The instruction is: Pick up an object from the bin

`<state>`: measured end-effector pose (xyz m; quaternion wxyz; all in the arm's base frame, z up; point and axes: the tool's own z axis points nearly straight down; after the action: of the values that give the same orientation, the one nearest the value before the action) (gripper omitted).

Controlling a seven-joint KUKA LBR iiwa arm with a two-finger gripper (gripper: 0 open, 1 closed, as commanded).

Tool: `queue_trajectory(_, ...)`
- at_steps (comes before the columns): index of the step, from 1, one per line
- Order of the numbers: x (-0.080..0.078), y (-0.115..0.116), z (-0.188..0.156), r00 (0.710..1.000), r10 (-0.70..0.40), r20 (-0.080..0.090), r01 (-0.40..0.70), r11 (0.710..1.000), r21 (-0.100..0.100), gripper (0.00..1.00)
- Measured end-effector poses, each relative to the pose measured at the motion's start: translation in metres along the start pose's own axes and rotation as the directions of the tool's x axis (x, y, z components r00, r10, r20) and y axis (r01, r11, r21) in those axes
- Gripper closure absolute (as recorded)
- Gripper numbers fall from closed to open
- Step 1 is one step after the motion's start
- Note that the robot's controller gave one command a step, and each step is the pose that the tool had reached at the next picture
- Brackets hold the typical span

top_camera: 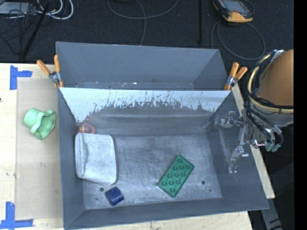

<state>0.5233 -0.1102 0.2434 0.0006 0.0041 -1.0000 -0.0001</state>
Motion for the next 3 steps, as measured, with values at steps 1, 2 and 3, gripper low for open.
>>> queue_trajectory(1, 0.054, 0.038, 0.112, 0.999, 0.052, -0.012, -0.052, 0.999, -0.003, 0.00)
queue_trajectory(2, 0.038, 0.097, 0.168, 0.991, -0.132, 0.038, 0.132, 0.991, 0.006, 0.00)
queue_trajectory(3, 0.039, 0.098, 0.167, 0.990, -0.134, 0.035, 0.134, 0.991, 0.005, 1.00)
